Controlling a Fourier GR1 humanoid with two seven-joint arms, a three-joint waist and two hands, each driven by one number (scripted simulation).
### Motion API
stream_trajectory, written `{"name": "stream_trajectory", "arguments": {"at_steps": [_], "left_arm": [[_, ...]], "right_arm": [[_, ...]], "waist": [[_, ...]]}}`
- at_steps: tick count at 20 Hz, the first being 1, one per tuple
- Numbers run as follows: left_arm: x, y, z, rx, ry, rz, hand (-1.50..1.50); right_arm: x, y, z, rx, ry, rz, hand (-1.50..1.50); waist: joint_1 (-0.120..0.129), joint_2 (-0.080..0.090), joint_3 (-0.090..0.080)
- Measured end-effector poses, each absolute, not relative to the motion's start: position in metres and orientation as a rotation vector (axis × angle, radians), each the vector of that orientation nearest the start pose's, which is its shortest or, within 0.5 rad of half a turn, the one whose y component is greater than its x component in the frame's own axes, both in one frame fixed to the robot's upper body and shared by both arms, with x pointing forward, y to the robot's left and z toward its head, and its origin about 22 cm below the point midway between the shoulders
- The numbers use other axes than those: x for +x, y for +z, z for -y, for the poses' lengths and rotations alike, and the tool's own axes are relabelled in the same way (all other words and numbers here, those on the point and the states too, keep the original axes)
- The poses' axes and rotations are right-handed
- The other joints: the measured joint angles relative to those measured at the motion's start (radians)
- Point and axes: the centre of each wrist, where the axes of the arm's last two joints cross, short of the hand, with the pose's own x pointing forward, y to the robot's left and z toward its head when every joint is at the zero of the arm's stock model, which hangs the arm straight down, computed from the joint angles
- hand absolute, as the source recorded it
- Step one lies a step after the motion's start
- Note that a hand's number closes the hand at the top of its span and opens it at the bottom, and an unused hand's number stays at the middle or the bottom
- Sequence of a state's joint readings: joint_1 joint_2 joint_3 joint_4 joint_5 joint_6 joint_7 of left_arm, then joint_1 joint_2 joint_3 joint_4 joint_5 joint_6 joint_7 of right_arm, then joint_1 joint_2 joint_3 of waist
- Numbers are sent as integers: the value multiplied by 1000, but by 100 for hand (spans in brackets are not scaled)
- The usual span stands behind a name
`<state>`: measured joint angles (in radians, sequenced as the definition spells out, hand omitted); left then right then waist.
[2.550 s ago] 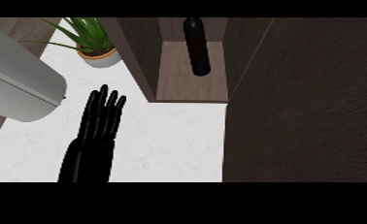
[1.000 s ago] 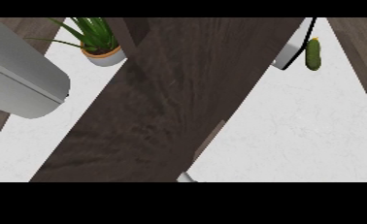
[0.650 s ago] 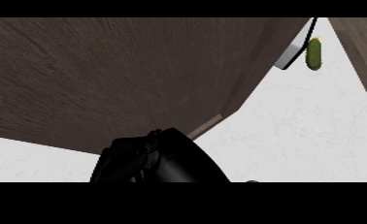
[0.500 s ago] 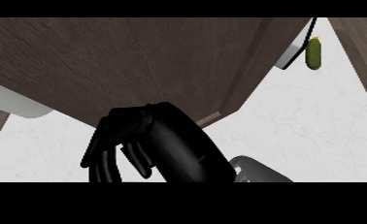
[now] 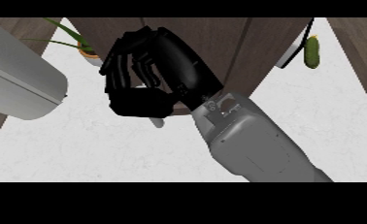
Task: Pick up the wine, place it into the cabinet and close the cabinet
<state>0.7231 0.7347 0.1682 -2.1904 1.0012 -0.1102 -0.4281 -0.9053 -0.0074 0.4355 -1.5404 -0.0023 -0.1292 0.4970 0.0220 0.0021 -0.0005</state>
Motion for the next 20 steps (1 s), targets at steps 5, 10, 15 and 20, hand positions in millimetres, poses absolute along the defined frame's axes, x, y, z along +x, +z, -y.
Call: {"name": "stream_trajectory", "arguments": {"at_steps": [5,10,15,20], "left_arm": [[104,115,-344,-269,162,1881,-150],[116,116,-331,-284,163,1856,-150],[126,109,-317,-279,168,1859,-150],[136,102,-307,-280,174,1862,-150]], "right_arm": [[331,213,29,227,721,1829,150],[344,207,31,272,768,1843,150],[355,205,34,299,812,1865,150],[363,203,37,312,854,1890,150]], "waist": [[-5,-3,-1],[-6,-15,-4],[-1,-21,-11],[3,-24,-16]]}}
